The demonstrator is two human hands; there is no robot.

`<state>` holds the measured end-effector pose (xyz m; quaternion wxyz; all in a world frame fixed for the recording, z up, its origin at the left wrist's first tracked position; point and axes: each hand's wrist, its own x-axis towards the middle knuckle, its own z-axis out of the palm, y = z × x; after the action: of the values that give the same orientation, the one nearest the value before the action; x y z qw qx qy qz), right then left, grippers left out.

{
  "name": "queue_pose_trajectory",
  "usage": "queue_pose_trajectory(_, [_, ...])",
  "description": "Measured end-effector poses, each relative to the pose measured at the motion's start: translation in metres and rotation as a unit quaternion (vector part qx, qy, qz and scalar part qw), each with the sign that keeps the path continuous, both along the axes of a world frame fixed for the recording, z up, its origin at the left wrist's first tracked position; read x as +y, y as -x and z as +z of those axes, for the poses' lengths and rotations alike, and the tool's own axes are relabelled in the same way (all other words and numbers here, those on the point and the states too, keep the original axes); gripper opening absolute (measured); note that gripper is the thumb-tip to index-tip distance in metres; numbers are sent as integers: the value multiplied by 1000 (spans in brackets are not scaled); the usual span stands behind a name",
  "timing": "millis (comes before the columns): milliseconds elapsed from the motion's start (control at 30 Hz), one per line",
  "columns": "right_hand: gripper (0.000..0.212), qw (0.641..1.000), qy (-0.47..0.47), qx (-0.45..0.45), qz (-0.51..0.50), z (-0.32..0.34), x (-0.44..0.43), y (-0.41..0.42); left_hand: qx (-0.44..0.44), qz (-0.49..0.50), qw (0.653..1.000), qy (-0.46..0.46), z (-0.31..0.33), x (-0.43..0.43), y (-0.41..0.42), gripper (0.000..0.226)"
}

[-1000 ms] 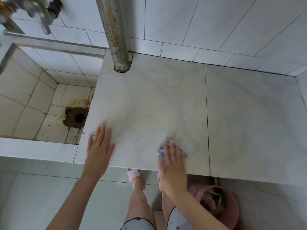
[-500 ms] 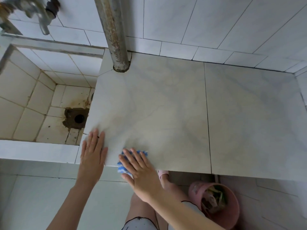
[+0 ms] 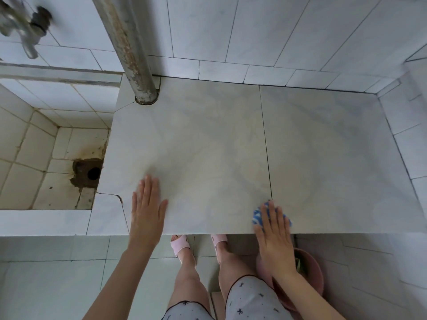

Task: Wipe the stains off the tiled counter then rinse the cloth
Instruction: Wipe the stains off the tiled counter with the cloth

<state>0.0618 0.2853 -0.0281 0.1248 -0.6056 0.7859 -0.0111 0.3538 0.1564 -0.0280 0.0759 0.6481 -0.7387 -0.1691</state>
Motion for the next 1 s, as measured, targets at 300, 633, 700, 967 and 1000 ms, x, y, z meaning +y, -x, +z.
queue_pose_trajectory(300, [58,1000,-4,-19,19,-4,-43,-42,-13,-10,1000,9,-3,-18,8,65])
queue_pose_trajectory(633, [49,966,3,-58,251,-3,-134,-98,-29,1,1000,8,-2,-46,-1,59])
queue_pose_trajectory(700, [53,975,-8,-41,220,-9,-159,-66,-36,-6,999,6,-3,-51,-2,64])
queue_pose_trajectory(967, [51,1000,-30,-6,3,1,-253,39,-19,-6,1000,11,-5,-63,0,65])
queue_pose_trajectory(1000, [51,1000,-16,3,1,-2,-256,29,-17,-6,1000,12,-5,-64,-1,65])
